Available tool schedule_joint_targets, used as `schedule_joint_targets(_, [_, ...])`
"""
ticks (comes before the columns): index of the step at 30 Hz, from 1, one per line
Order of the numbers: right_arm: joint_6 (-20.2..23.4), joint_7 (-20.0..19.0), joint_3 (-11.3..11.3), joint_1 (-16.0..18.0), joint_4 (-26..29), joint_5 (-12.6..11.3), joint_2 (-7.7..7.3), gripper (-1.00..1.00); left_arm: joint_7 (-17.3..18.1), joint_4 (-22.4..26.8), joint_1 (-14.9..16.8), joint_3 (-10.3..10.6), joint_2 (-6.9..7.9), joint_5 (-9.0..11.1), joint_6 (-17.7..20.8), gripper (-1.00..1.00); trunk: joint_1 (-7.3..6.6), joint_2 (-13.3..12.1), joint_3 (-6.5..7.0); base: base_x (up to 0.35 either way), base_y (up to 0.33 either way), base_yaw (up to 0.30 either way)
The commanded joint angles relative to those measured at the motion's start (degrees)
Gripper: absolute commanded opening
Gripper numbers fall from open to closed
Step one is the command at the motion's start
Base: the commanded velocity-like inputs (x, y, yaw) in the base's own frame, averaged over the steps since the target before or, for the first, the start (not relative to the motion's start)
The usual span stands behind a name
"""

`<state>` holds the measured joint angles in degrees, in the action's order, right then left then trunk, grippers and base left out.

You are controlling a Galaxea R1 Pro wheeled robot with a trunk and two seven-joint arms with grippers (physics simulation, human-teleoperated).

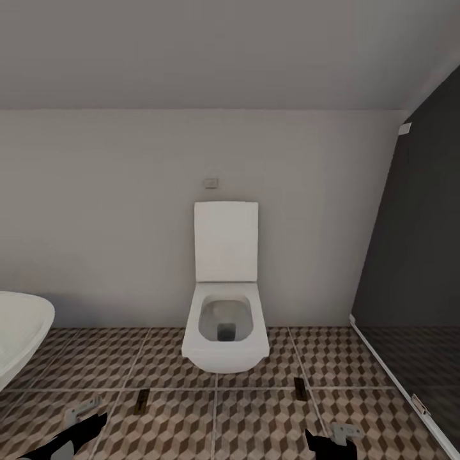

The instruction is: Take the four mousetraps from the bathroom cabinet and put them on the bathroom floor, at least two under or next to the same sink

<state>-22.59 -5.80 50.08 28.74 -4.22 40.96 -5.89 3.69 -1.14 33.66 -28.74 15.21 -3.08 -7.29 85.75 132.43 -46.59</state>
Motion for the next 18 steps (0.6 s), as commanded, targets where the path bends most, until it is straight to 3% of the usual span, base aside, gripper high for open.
schedule_joint_targets(1, [0.0,0.0,0.0,0.0,0.0,0.0,0.0,1.0,0.0,0.0,0.0,0.0,0.0,0.0,0.0,1.0,-0.23,-0.42,0.18,0.0,0.0,0.0])
schedule_joint_targets(18, [0.0,0.0,0.01,0.0,0.0,0.0,0.0,1.0,0.02,0.0,0.0,0.0,0.0,0.0,0.0,1.0,-3.52,-6.43,2.88,0.0,0.0,0.0])
